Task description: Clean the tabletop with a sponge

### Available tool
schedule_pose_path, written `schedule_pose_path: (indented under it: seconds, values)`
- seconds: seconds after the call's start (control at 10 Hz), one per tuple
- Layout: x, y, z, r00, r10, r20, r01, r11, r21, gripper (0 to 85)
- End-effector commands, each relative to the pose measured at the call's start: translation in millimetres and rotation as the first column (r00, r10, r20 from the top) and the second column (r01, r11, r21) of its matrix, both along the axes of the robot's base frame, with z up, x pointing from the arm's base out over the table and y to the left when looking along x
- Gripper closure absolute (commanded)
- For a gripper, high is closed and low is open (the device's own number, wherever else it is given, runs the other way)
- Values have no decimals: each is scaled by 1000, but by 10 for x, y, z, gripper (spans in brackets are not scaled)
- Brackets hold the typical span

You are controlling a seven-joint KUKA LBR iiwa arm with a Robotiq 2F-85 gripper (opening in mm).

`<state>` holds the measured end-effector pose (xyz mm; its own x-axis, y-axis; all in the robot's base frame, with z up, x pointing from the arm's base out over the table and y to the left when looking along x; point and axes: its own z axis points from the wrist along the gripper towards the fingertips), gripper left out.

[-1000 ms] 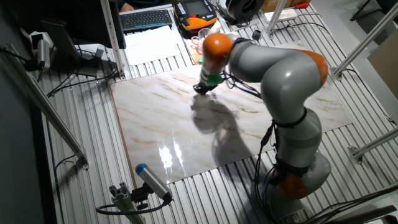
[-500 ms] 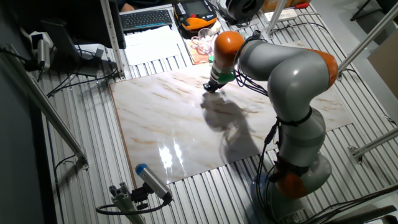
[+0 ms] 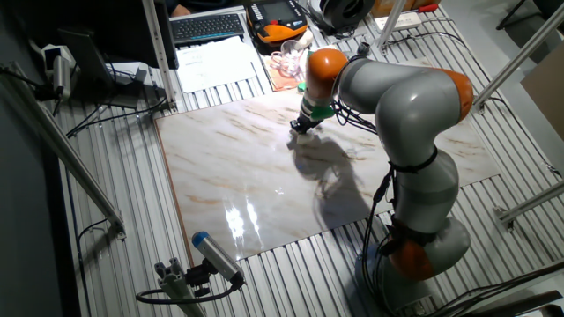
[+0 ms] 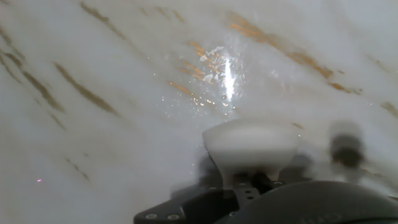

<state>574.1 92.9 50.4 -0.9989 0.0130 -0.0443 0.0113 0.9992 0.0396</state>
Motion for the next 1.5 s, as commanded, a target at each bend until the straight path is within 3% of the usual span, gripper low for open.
schedule_pose_path:
  seconds: [0.0,0.2,0.6,0.7,0.8,0.9,1.0,1.3,1.4]
  values:
    - [-1,31,-27,1000,-16,1,16,1000,-12,850]
    - [4,50,-38,1000,-30,0,30,999,16,850]
    - [10,46,-19,1000,-11,2,11,999,35,850]
    - [9,47,-16,1000,-11,13,10,999,35,850]
    - [9,47,-16,1000,-19,25,18,1000,24,680]
    - [9,47,-16,999,-27,33,26,999,20,680]
    - [11,49,-12,999,-29,38,28,1000,12,510]
    - [22,52,21,998,-41,43,40,999,17,510]
    - [27,50,38,998,-44,43,43,999,17,340]
